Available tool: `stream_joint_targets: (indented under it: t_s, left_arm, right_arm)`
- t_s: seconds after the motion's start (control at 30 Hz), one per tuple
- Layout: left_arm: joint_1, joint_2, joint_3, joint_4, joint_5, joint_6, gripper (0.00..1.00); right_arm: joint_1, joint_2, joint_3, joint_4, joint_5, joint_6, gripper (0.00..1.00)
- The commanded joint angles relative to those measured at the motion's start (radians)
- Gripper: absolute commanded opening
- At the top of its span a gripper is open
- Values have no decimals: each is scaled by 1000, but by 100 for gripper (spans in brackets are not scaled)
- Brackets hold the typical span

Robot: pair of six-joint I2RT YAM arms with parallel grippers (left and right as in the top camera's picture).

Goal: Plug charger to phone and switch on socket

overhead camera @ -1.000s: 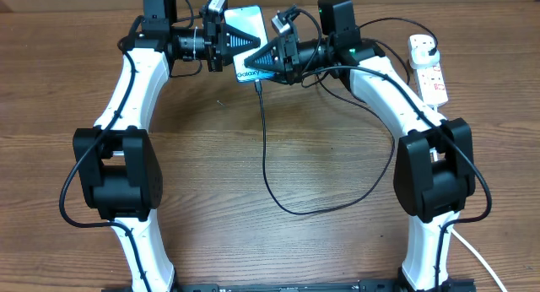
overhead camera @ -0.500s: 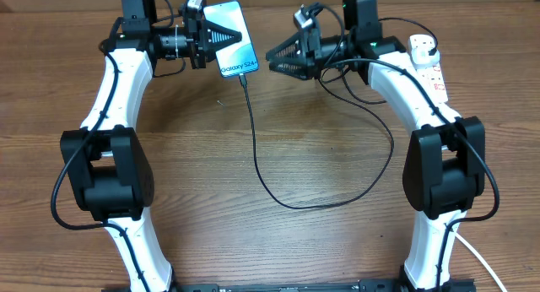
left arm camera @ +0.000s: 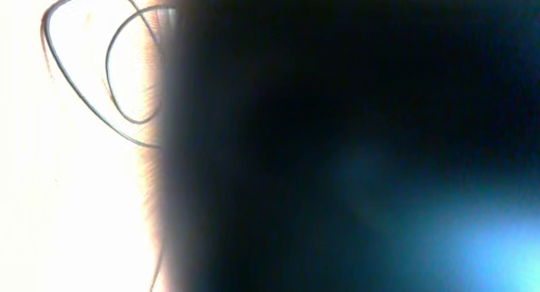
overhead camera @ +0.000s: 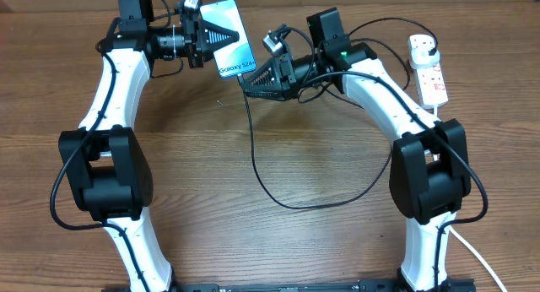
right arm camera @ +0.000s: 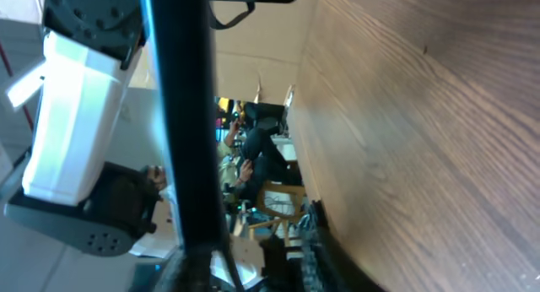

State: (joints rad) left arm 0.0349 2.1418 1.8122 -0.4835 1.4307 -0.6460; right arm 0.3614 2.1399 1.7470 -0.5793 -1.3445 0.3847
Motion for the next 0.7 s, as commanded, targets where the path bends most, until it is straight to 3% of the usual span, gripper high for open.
stream_joint_targets:
  t_s: [0.0,0.13,0.67]
  left_arm:
    - [4,-6,3,1,17,41,4]
    - [4,-6,3,1,-6,41,4]
    - [4,-6,3,1,-11,135,4]
  right_arm:
    - [-2,-19,21,-3,23,-20,25]
    - [-2,-19,21,-3,24,-20,21]
    - [32,-19,19,-8,65,-20,22]
